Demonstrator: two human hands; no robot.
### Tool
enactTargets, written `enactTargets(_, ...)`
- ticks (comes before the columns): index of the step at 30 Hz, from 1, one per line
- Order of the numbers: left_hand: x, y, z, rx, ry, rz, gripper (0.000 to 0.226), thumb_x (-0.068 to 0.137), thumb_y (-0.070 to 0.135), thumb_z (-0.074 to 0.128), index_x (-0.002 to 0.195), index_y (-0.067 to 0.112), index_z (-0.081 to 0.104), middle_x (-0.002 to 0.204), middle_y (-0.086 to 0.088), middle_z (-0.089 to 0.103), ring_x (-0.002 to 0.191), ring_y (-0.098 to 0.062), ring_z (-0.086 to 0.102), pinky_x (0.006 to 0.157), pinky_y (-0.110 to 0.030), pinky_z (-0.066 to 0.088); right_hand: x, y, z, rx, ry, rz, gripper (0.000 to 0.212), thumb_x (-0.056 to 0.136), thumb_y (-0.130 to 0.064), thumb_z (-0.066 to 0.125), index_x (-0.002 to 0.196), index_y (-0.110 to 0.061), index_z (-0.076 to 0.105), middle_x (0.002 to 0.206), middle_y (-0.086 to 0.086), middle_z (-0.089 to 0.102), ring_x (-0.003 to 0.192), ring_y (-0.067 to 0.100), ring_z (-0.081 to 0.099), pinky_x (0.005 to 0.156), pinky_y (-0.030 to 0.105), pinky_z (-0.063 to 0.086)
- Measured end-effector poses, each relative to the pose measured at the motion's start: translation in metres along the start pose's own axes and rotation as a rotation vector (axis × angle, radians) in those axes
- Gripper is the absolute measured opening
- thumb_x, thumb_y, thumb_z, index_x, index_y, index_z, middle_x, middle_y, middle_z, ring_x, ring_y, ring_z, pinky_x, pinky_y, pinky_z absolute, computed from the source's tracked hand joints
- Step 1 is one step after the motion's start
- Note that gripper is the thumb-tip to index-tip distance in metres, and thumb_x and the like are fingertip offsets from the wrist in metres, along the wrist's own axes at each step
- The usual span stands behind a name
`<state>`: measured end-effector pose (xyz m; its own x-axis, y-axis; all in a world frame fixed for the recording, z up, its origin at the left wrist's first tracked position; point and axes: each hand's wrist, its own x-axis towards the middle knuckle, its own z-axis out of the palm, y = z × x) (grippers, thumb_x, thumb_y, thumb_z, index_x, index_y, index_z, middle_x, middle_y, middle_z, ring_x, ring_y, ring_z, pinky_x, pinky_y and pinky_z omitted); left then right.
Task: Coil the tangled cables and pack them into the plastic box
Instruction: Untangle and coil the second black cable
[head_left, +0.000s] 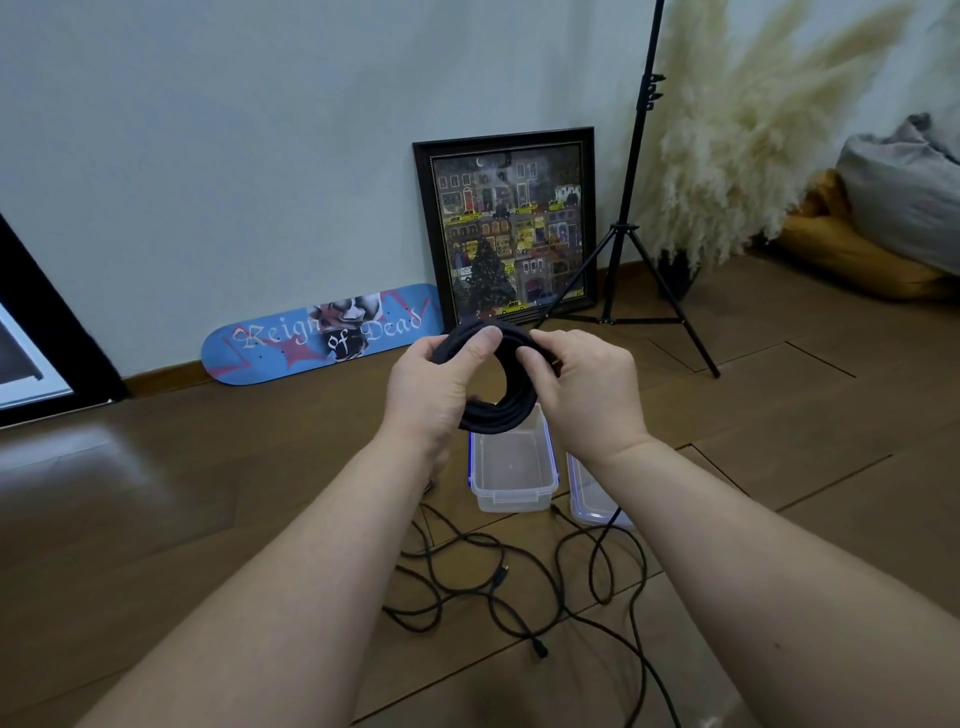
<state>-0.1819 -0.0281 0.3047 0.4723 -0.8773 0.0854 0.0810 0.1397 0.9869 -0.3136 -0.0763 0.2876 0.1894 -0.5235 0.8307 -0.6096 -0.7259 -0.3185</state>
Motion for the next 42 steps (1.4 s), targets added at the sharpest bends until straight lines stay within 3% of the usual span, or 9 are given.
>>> enactTargets(6,0.0,-0.001,0.002,0.034,0.084,0.008,0.02,0.085,0.028,0.074,0.081,0.012,0.063,0.056,0.009,0.046,0.044,-0.006,0.043,0.045,-0.021,0.043,0.0,-0.001,-0.001,0.221,-0.158,0.235,0.024,0.094,-0.029,0.062,0.112,-0.017,0.072,0.095,0.0,0.072,0.086,0.018,0.066,0.079,0.039,0.054)
enactTargets(9,0.003,0.002,-0.003,0.065,0.176,0.05,0.022,0.085,0.035,0.074,0.083,0.015,0.063,0.065,0.007,0.052,0.048,-0.007,0.046,0.053,-0.025,0.043,0.0,-0.003,-0.011,0.382,-0.402,0.345,0.036,0.095,-0.035,0.058,0.131,-0.03,0.059,0.104,-0.005,0.07,0.096,0.014,0.063,0.085,0.034,0.051)
enactTargets(12,0.009,0.003,-0.016,0.07,0.264,0.075,0.028,0.083,0.04,0.075,0.091,0.015,0.064,0.08,0.004,0.061,0.063,-0.015,0.056,0.064,-0.034,0.049,0.001,0.006,-0.024,0.389,-0.573,0.378,0.038,0.093,-0.028,0.06,0.129,-0.034,0.054,0.082,-0.002,0.065,0.079,0.014,0.061,0.077,0.035,0.05)
enactTargets(17,0.011,0.004,-0.026,0.029,0.437,0.035,0.033,0.084,0.045,0.072,0.086,0.015,0.058,0.081,0.0,0.056,0.075,-0.019,0.053,0.065,-0.029,0.044,0.003,0.022,-0.036,0.329,-0.593,0.509,0.021,0.084,-0.008,0.06,0.088,-0.028,0.053,0.077,0.001,0.058,0.07,0.018,0.055,0.065,0.032,0.046)
enactTargets(22,0.016,0.007,-0.041,-0.101,0.6,-0.097,0.04,0.082,0.049,0.072,0.075,0.016,0.05,0.079,-0.001,0.053,0.071,-0.019,0.049,0.067,-0.031,0.042,-0.005,0.041,-0.04,0.505,-0.497,0.715,0.012,0.085,-0.007,0.068,0.084,-0.013,0.058,0.076,0.008,0.064,0.064,0.018,0.058,0.07,0.041,0.052)
enactTargets(28,0.017,0.002,-0.042,-0.052,0.602,-0.091,0.037,0.084,0.049,0.07,0.08,0.018,0.051,0.084,-0.002,0.055,0.069,-0.015,0.048,0.061,-0.028,0.04,0.015,0.022,-0.034,0.604,-0.141,0.683,0.014,0.09,-0.02,0.067,0.079,-0.019,0.058,0.064,-0.001,0.06,0.051,0.005,0.052,0.052,0.021,0.043)
enactTargets(33,0.016,0.003,-0.039,-0.051,0.593,-0.111,0.038,0.085,0.049,0.069,0.082,0.016,0.051,0.081,-0.001,0.054,0.068,-0.014,0.048,0.06,-0.028,0.039,0.007,0.018,-0.018,0.201,-0.388,0.618,0.013,0.096,-0.029,0.059,0.086,-0.021,0.056,0.07,-0.005,0.053,0.064,0.011,0.049,0.052,0.025,0.033)
enactTargets(38,0.016,0.003,-0.042,-0.084,0.554,-0.104,0.041,0.083,0.048,0.073,0.073,0.015,0.049,0.071,0.001,0.048,0.071,-0.021,0.045,0.071,-0.035,0.042,0.005,0.041,-0.022,0.301,-0.257,0.821,0.004,0.092,-0.021,0.06,0.094,-0.019,0.062,0.083,-0.004,0.059,0.08,0.018,0.055,0.058,0.027,0.037)
enactTargets(42,0.016,0.002,-0.04,-0.073,0.526,-0.113,0.042,0.084,0.053,0.069,0.076,0.015,0.053,0.07,0.001,0.049,0.069,-0.018,0.046,0.069,-0.032,0.042,0.001,0.036,-0.022,0.133,-0.412,0.72,0.004,0.096,-0.021,0.055,0.095,-0.021,0.059,0.081,-0.003,0.059,0.075,0.017,0.056,0.057,0.026,0.039)
